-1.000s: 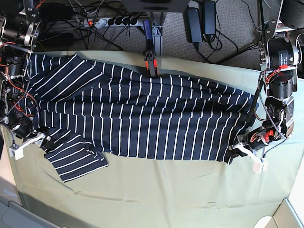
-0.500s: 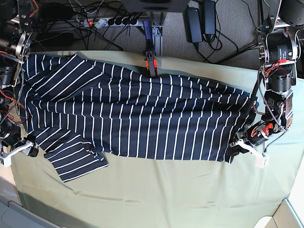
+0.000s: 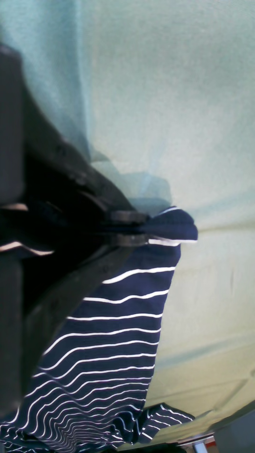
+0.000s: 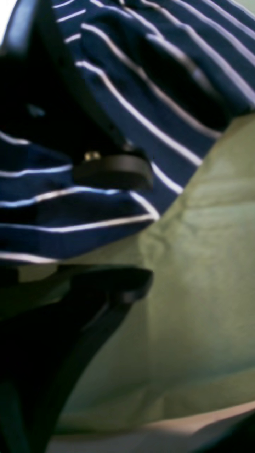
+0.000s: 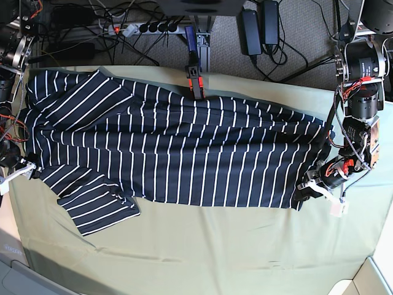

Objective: Fold the T-shirt properly
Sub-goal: 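Hold both side edges and fold the shirt lengthwise toward the collar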

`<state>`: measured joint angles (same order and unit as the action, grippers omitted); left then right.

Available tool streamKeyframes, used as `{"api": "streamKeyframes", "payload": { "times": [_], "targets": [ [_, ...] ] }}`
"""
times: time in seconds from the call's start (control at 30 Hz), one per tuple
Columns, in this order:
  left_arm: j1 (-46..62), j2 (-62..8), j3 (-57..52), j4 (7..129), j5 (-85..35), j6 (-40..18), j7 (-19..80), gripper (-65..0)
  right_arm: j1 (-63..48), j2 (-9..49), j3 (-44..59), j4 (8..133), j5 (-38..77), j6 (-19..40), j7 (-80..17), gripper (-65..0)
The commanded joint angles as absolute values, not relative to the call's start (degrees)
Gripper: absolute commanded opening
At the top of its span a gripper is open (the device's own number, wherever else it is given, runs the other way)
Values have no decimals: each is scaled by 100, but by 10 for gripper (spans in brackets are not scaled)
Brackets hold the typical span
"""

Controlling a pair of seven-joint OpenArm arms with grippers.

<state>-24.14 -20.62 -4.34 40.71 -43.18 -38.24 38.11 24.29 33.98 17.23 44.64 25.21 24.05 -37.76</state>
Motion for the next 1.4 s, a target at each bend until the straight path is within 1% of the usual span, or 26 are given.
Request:
{"api": "streamKeyframes", "payload": {
  "times": [0.0, 0.2, 0.5, 0.77, 1.37],
  "targets": [
    [-2523, -2128, -436, 4130, -4283, -4000, 3922, -650, 2582, 3538, 1765, 4552, 2600, 2196, -3699, -303],
    [-2523, -2128, -436, 4130, -4307, -4000, 3920, -650, 2519, 3505, 1765, 4552, 3006, 2300, -3883, -303],
    [-2523, -2126, -436, 4130, -4311, -4000, 3920, -650, 2224, 3389, 1765, 4554, 3135, 2432, -3951, -303],
    [-2523, -2128, -436, 4130, -4307, -4000, 3922, -650, 2123, 3323, 1765, 4554, 3758, 2536, -3953, -303],
    [-2523, -2126, -436, 4130, -4309, -4000, 3918, -650, 2121, 3317, 1765, 4982, 3820, 2550, -4104, -303]
  ]
}}
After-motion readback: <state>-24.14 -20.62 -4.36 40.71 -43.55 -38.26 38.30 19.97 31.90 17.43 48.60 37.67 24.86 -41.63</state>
